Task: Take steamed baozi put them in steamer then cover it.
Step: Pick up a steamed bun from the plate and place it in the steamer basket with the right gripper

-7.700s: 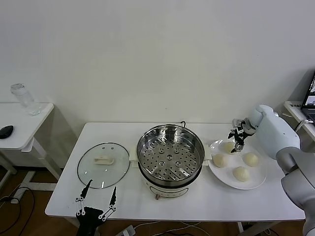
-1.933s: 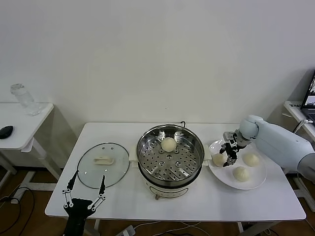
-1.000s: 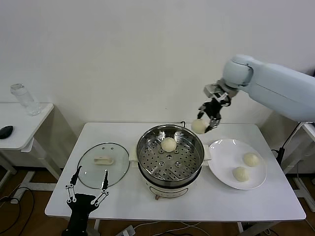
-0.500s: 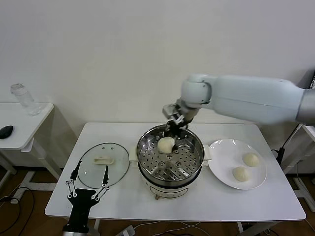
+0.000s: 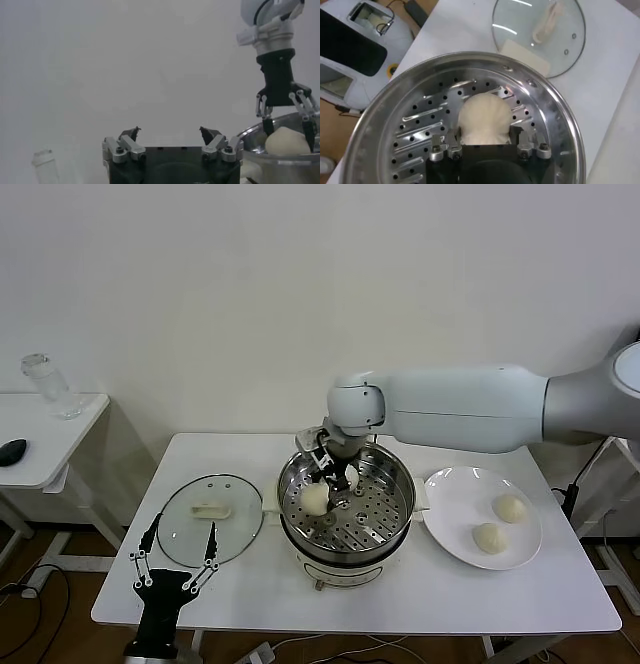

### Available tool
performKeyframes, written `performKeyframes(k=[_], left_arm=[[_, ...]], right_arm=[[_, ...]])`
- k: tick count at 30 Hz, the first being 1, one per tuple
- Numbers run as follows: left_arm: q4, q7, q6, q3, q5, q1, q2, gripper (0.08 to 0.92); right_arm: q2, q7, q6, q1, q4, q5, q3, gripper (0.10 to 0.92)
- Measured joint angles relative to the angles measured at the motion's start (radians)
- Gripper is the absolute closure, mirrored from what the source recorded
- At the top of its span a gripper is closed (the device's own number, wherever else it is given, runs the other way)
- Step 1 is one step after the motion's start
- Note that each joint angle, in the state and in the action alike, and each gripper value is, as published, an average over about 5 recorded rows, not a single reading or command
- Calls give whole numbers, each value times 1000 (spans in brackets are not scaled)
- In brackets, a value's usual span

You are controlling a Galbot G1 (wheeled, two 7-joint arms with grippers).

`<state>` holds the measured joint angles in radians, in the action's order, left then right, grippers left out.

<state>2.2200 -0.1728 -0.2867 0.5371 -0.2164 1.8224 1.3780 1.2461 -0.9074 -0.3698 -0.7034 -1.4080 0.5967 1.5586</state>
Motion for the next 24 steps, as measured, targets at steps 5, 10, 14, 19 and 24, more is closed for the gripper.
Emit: performKeyframes(k=[5,10,14,19,24], left_arm=[[5,-1,-3,9,0,7,-2,177],[12,-2,-4,19,0,14,1,177],[15,-3,-4,24,0,16,4,177],[18,-3,-2,23,0,15,7,177],[21,-3,0,15,-2,9,10,177]], right_arm=[[16,7,-6,16,7,-3,2,328],[16,14,-8,23,5,-6,1,225],[0,14,-9,18,-10,-13,-8,204],[-67,-9,2,-8,-53,-39,-36,203],[-208,-87,36,-22,-91,-98,-110,203]])
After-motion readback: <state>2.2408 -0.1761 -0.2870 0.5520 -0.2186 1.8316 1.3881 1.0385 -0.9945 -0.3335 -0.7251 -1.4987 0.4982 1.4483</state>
